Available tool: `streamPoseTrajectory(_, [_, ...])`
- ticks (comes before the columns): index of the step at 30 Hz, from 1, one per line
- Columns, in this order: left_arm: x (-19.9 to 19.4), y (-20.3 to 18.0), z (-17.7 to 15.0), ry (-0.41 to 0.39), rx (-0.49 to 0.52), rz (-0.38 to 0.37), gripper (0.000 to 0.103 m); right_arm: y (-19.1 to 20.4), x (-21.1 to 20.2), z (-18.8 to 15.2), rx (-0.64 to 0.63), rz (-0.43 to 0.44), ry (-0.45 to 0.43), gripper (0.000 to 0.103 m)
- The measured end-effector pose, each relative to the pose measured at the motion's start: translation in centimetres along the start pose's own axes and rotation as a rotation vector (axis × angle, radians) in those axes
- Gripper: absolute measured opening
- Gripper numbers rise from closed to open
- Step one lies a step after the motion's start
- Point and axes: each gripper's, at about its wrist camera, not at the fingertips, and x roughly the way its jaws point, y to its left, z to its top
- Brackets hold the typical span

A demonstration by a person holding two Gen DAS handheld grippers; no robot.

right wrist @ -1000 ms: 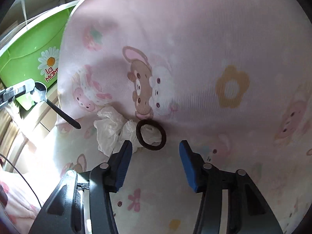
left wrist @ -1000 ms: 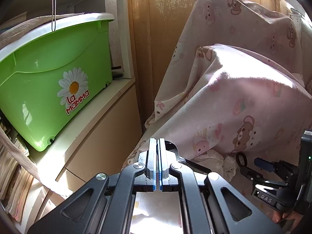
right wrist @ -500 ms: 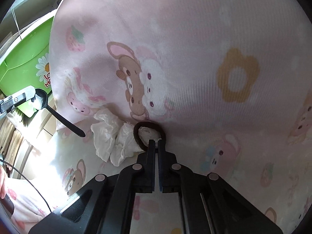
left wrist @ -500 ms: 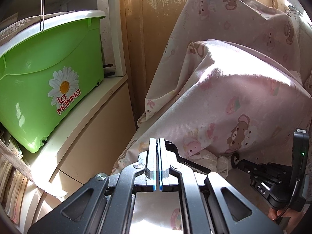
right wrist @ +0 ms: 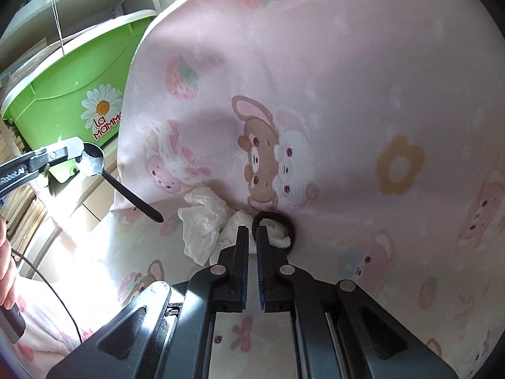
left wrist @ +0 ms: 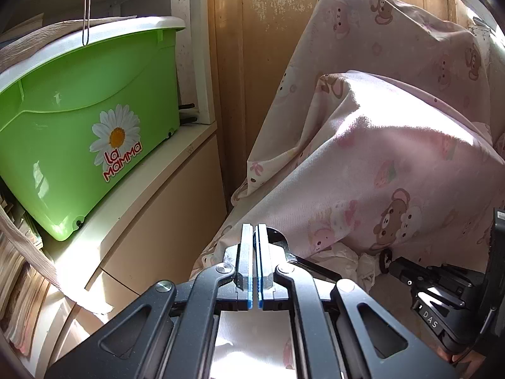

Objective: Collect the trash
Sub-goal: 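Grasp the black hair tie with the right tool while the left tool holds the spoon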

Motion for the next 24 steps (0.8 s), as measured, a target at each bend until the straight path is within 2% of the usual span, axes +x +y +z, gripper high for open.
streamPoseTrajectory(3, [0.0,0.0,0.1,0.0,0.001,0.004,0.001,0.0,1.7,0.3,0.022,-0.017,0.022,0.006])
streamPoseTrajectory(5, [0.2,0.2,0.2,0.004,-0.006,0.002,0.001,-0.3,2.6,0.4,0.039,0.003,0.036,0.006])
streamPoseTrajectory(9, [0.4,0.2,0.4,0.008,-0.001,-0.001,0.001,0.0,3.8,0.5,0.007,-0.009,0.059,0.01])
streamPoseTrajectory(12, [-0.2,-0.2,0.5,-0.027,0.041,0.022,0.001,0.1,4.1,0.6,0.004,-0.014,0.06,0.011])
streamPoseTrajectory(13, [-0.3,-0.4,0.5,-0.034,0.05,0.023,0.001,0.0,4.0,0.5,0.003,-0.009,0.062,0.016])
streamPoseTrajectory(16, [-0.3,-0.6,0.3,-0.024,0.054,0.013,0.001,0.4,3.7,0.4,-0.021,-0.008,0.052,0.041])
streamPoseTrajectory(17, [-0.2,-0.7,0.2,-0.019,0.053,0.016,0.001,0.9,3.7,0.3,-0.036,-0.033,0.034,0.041])
streamPoseTrajectory(18, [0.0,-0.7,0.1,-0.013,0.052,0.019,0.001,1.1,3.7,0.2,-0.05,-0.055,0.021,0.04])
streamPoseTrajectory(19, [0.1,-0.7,0.0,-0.008,0.052,0.021,0.001,1.2,3.7,0.1,-0.053,-0.058,0.023,0.03])
streamPoseTrajectory(20, [0.2,-0.7,0.0,-0.005,0.05,0.023,0.001,1.1,3.8,-0.1,-0.047,-0.05,0.031,0.01])
streamPoseTrajectory(21, [0.2,-0.6,0.0,-0.003,0.044,0.025,0.001,0.7,3.8,0.0,-0.033,-0.047,0.035,0.005])
streamPoseTrajectory(24, [0.1,-0.1,0.2,-0.003,0.021,0.013,0.001,-0.2,2.5,-0.2,0.014,-0.021,0.015,0.005])
